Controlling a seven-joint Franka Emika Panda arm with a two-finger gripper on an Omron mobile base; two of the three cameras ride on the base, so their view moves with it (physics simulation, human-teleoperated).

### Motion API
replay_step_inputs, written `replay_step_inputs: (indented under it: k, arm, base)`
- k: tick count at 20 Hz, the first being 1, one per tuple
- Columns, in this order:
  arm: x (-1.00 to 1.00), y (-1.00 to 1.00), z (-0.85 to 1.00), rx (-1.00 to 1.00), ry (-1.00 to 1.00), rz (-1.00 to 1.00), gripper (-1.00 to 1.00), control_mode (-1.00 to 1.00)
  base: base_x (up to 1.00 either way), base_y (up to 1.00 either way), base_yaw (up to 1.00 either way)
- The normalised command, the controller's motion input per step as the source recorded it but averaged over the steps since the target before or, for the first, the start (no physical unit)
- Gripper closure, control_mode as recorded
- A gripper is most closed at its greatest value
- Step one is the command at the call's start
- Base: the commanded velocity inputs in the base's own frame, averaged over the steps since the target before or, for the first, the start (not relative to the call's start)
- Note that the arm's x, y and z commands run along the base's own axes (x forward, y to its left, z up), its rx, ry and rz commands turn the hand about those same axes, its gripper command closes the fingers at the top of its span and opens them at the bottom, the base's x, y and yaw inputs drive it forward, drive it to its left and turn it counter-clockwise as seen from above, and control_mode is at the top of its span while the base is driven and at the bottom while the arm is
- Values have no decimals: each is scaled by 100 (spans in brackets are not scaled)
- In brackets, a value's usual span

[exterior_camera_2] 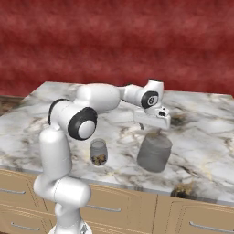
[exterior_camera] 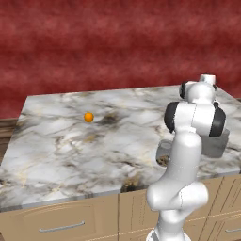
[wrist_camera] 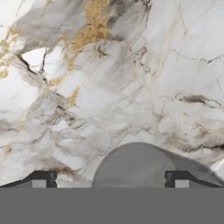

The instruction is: Pick the jar and jar from the dining table and place them in the open cabinet. Close the cabinet after placing the objects.

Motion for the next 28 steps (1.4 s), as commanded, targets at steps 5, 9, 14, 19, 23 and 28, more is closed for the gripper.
replay_step_inputs:
  k: [5, 9, 14, 19, 23, 28]
  arm:
    - [-65, -2, 0, 5, -6, 0, -100, -100]
    - [-6, 2, 0, 0, -3, 0, -100, -100]
    - [3, 27, 6, 0, -6, 0, -100, -100]
    - [20, 43, 47, -8, -7, 0, -100, -100]
    - [-31, 31, 12, -9, 5, 0, -100, -100]
    - [-23, 30, -3, -30, 0, -5, -100, -100]
  base:
    - [0, 0, 0]
    - [0, 0, 0]
    - [0, 0, 0]
    - [0, 0, 0]
    - [0, 0, 0]
    - [0, 0, 0]
